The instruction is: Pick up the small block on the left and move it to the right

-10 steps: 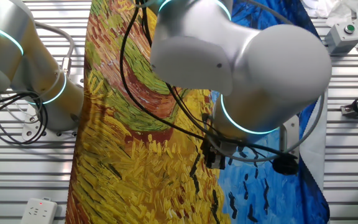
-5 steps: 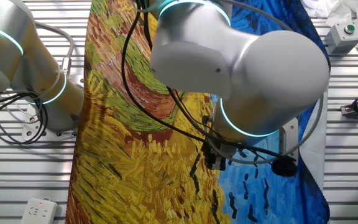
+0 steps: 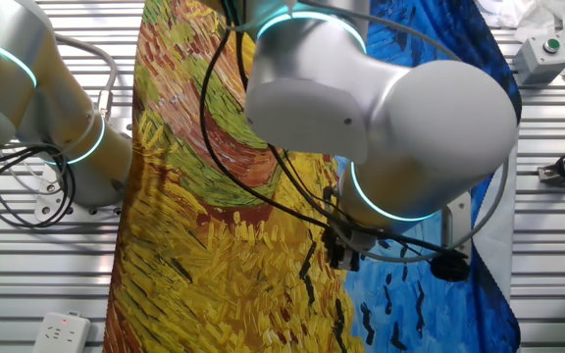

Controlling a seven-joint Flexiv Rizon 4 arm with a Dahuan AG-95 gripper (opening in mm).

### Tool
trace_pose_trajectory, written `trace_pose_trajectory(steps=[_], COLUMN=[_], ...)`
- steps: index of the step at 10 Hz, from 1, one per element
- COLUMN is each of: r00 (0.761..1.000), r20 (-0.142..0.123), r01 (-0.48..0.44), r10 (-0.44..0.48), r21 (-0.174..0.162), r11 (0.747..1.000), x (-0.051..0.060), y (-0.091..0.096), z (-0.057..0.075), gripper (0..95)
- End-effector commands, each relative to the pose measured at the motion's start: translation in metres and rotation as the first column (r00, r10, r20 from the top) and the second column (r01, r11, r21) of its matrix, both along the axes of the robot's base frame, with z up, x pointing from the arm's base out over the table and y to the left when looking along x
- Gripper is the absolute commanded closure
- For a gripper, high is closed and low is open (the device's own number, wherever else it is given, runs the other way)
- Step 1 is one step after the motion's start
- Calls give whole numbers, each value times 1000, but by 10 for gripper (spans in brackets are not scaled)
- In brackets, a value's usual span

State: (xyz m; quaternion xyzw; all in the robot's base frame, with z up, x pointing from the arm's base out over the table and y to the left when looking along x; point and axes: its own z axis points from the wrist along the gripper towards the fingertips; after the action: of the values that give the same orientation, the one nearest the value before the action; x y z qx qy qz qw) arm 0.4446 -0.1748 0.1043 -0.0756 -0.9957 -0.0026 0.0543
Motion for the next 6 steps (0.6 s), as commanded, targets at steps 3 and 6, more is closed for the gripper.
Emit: trace_pose_trajectory(steps=[3, 6], r00=[1000, 1000], r20=[1, 2], r01=[15, 24], r10=[-15, -24], r21=[-4, -6], r11=[1000, 1000], x=[6, 10], y=[9, 17], z=[-2, -3], gripper=[950, 950])
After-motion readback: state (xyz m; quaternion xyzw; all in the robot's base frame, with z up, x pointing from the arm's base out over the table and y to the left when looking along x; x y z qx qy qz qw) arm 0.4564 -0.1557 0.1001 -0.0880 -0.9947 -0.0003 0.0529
